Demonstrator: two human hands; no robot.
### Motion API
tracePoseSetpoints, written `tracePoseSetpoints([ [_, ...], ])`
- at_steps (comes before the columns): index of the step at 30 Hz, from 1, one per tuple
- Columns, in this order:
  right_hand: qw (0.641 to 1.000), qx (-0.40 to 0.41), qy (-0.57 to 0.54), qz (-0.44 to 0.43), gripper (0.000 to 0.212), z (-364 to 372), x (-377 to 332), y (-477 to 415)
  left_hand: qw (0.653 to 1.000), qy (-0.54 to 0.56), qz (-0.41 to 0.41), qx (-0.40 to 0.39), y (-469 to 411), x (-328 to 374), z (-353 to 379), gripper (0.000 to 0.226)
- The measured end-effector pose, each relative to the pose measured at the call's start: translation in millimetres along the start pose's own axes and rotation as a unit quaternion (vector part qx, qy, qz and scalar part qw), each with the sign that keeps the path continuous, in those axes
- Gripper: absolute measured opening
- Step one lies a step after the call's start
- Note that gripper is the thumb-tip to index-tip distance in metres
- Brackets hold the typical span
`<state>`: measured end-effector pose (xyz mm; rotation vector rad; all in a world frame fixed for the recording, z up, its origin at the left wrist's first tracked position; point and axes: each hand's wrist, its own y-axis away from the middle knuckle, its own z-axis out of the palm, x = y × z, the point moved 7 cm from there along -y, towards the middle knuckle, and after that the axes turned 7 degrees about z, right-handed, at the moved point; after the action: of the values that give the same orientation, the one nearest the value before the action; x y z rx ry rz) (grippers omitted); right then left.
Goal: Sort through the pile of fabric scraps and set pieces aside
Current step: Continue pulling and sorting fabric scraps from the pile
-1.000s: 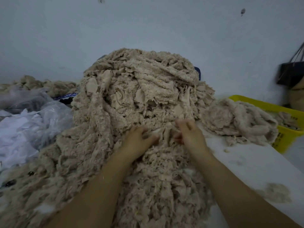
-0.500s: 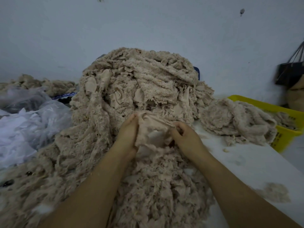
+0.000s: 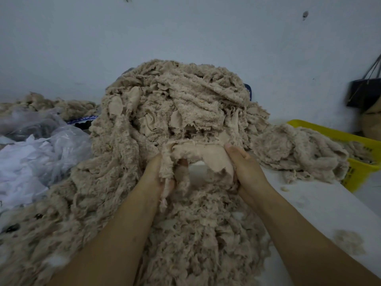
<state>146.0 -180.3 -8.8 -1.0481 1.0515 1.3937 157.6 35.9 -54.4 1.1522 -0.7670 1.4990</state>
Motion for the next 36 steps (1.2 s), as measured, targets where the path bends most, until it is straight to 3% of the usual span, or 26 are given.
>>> tracePoseSetpoints([
  [3, 0.999, -0.008, 0.017, -0.029, 0.023, 0.2, -2.9, 0.1, 0.987, -0.06, 0.055, -0.136, 19.6, 14.5, 36.8, 0.041],
  [6, 0.988, -0.019, 0.126, -0.089, 0.022, 9.2, -4.8, 3.0, 0.964, -0.121, 0.08, -0.222, 40.9, 15.8, 64.9, 0.066],
  [7, 0.981, -0.018, 0.16, -0.107, 0.026, 12.2, -6.0, 4.2, 0.953, -0.151, 0.093, -0.247, 44.3, 14.7, 70.3, 0.063],
  [9, 0.972, -0.013, 0.198, -0.125, 0.032, 15.9, -7.2, 4.5, 0.935, -0.224, 0.135, -0.24, 44.7, 15.8, 71.1, 0.04],
  [11, 0.972, -0.025, 0.194, -0.129, 0.031, 16.1, -5.6, 3.6, 0.932, -0.241, 0.148, -0.225, 46.9, 18.3, 70.4, 0.038],
  [14, 0.97, -0.086, 0.211, -0.081, 0.026, 19.6, 5.8, 3.4, 0.967, -0.133, 0.114, -0.185, 44.3, 22.4, 63.1, 0.031],
  [16, 0.94, -0.11, 0.316, -0.066, 0.031, 24.3, 14.3, 3.5, 0.985, -0.048, 0.081, -0.148, 40.7, 26.3, 54.9, 0.024],
  [19, 0.918, -0.049, 0.381, -0.102, 0.032, 21.4, 7.9, -0.5, 0.992, 0.041, 0.015, -0.12, 37.0, 21.7, 46.3, 0.032],
  [22, 0.927, 0.033, 0.358, -0.111, 0.026, 3.6, -3.7, -3.5, 0.982, 0.141, -0.048, -0.113, 35.3, 20.0, 41.2, 0.038],
  [26, 0.956, 0.09, 0.272, -0.064, 0.025, -22.6, -6.9, -8.5, 0.965, 0.238, -0.031, -0.107, 28.1, 28.0, 37.1, 0.051],
  [29, 0.97, 0.002, 0.228, -0.087, 0.029, -0.1, -4.6, 1.4, 0.966, 0.232, -0.043, -0.106, 29.3, 23.8, 42.1, 0.05],
  [31, 0.954, -0.081, 0.272, -0.096, 0.029, 25.5, 7.8, 10.2, 0.954, 0.268, -0.047, -0.122, 32.9, 28.0, 47.5, 0.045],
  [32, 0.938, -0.109, 0.316, -0.094, 0.039, 36.7, 15.8, 13.9, 0.95, 0.278, -0.049, -0.131, 34.9, 30.5, 49.4, 0.045],
  [34, 0.91, -0.138, 0.379, -0.1, 0.056, 52.6, 28.3, 15.6, 0.952, 0.267, -0.049, -0.141, 38.6, 33.2, 50.3, 0.049],
  [36, 0.915, -0.141, 0.364, -0.1, 0.059, 55.0, 32.1, 11.6, 0.955, 0.25, -0.048, -0.152, 42.4, 33.9, 52.9, 0.054],
])
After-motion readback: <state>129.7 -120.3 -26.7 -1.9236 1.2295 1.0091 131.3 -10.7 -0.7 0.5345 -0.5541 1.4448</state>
